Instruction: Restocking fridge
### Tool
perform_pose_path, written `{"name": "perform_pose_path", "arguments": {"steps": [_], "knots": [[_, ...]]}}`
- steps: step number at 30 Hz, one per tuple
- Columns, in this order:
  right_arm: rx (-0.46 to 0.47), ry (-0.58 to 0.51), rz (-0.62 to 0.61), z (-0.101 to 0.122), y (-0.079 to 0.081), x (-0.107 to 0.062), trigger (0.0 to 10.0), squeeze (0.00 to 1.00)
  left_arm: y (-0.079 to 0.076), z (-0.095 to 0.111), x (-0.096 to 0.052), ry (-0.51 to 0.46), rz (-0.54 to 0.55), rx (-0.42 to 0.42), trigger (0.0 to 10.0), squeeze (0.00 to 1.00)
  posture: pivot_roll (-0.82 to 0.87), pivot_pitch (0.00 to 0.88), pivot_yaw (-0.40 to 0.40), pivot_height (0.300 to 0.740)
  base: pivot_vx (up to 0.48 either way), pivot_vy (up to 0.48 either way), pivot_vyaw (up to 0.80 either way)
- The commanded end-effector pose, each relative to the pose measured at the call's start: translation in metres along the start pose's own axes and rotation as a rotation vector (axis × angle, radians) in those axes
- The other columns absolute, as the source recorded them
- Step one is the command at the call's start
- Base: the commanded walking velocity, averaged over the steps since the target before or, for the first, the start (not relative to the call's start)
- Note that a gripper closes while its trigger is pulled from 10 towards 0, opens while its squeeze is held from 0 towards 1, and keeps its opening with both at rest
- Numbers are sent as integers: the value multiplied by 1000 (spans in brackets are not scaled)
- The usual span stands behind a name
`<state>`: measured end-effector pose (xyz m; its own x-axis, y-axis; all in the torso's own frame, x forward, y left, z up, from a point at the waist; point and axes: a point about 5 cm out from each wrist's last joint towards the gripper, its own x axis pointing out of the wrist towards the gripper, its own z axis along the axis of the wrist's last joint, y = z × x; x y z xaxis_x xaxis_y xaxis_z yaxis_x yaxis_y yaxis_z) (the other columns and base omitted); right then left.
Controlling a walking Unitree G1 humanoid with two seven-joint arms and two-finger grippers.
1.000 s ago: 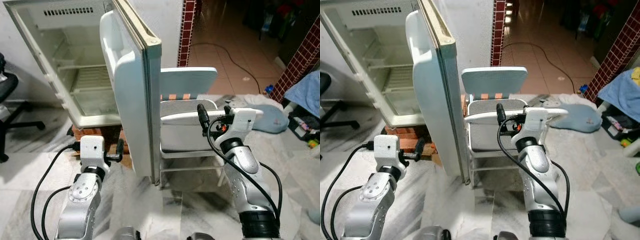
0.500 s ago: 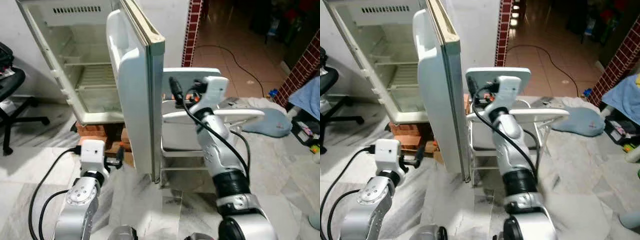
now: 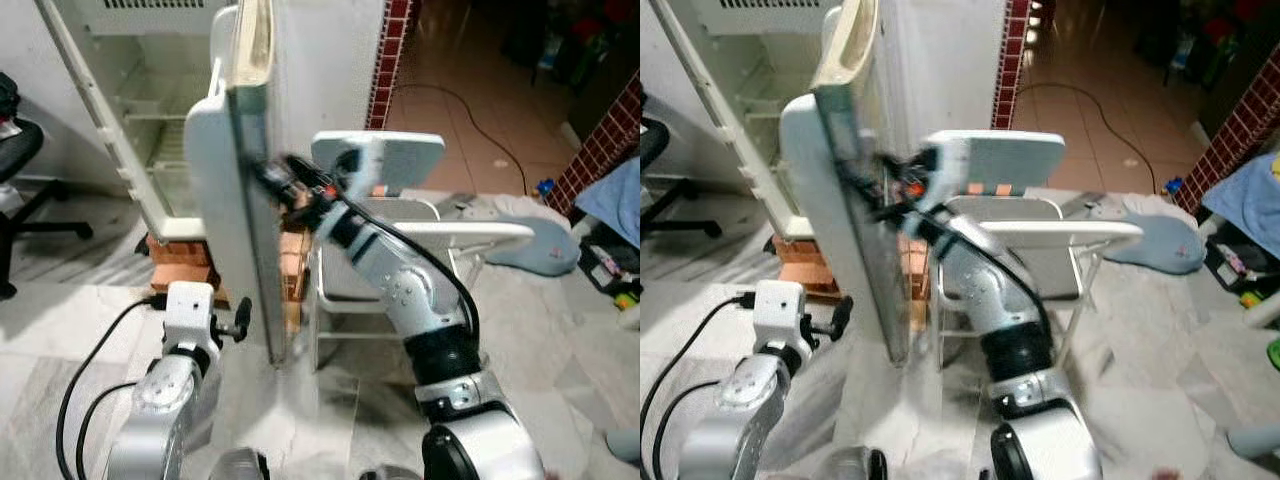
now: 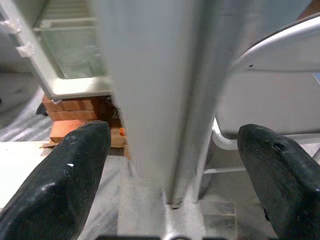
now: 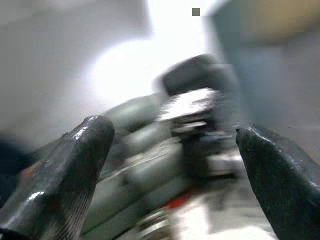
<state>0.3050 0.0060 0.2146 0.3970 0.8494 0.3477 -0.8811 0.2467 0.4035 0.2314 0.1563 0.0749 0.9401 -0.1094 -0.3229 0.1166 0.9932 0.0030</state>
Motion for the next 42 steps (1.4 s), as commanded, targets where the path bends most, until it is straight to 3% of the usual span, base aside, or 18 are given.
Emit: {"name": "perform_pose_path", "arguments": {"steps": [1, 3, 6, 10, 12, 14, 15, 16, 17, 19, 21, 27, 37, 39, 42], "knots": [[121, -21, 79, -26, 22, 12, 10000, 0, 2, 2, -1, -2, -3, 26, 10000, 0, 170, 40, -17, 740, 0, 0, 0], [73, 22, -15, -35, 8, 2, 10000, 0, 3, 3, 0, -4, -5, 31, 10000, 0, 161, 39, -11, 740, 0, 0, 0], [-117, 59, -269, -38, -24, -26, 10000, 0, 2, 4, 3, -13, -15, 45, 10000, 0, 141, 36, -2, 740, 0, 0, 0], [-167, 32, -483, -30, -44, -63, 10000, 0, 3, 6, 6, -22, -14, 56, 10000, 0, 126, 34, 5, 740, 0, 0, 0], [-202, 11, -648, -27, -56, -101, 10000, 0, 6, 9, 9, -39, 0, 57, 10000, 0, 116, 33, 8, 740, 0, 0, 0], [-215, 9, -700, -26, -58, -114, 10000, 0, 8, 10, 10, -44, 5, 57, 10000, 0, 114, 33, 9, 740, 0, 0, 0], [-264, 10, -750, -26, -59, -127, 10000, 0, 11, 14, 12, -64, 28, 66, 10000, 0, 107, 33, 11, 740, 0, 0, 0], [-264, 10, -750, -26, -59, -127, 10000, 0, 11, 14, 12, -64, 28, 66, 10000, 0, 107, 33, 11, 740, 0, 0, 0], [-304, 13, -812, -27, -59, -144, 10000, 0, 16, 18, 13, -83, 49, 64, 10000, 0, 102, 34, 14, 740, 0, 0, 0], [-311, 13, -830, -27, -58, -149, 10000, 0, 17, 19, 13, -86, 55, 64, 10000, 0, 96, 34, 15, 740, 0, 0, 0], [-358, 15, -909, -27, -52, -169, 10000, 0, 23, 20, 14, -100, 74, 55, 10000, 0, 89, 33, 20, 740, 0, 0, 0], [-387, 35, -965, -36, -45, -178, 10000, 0, 15, 20, 12, -131, 2, 88, 10000, 0, 64, 37, 38, 740, 0, 400, 0], [-375, 72, -999, -53, -48, -180, 10000, 0, 18, 11, 17, -139, -32, 111, 10000, 0, 56, 18, 15, 740, 0, 480, -348], [-397, 52, -1013, -46, -56, -174, 10000, 0, 12, 29, 31, -194, -50, 125, 10000, 0, 47, 0, 29, 740, 0, 480, -800], [-410, 33, -997, -39, -60, -169, 10000, 0, 3, 41, 39, -225, -92, 111, 10000, 0, 57, 0, 25, 740, 0, 480, -800]]}}
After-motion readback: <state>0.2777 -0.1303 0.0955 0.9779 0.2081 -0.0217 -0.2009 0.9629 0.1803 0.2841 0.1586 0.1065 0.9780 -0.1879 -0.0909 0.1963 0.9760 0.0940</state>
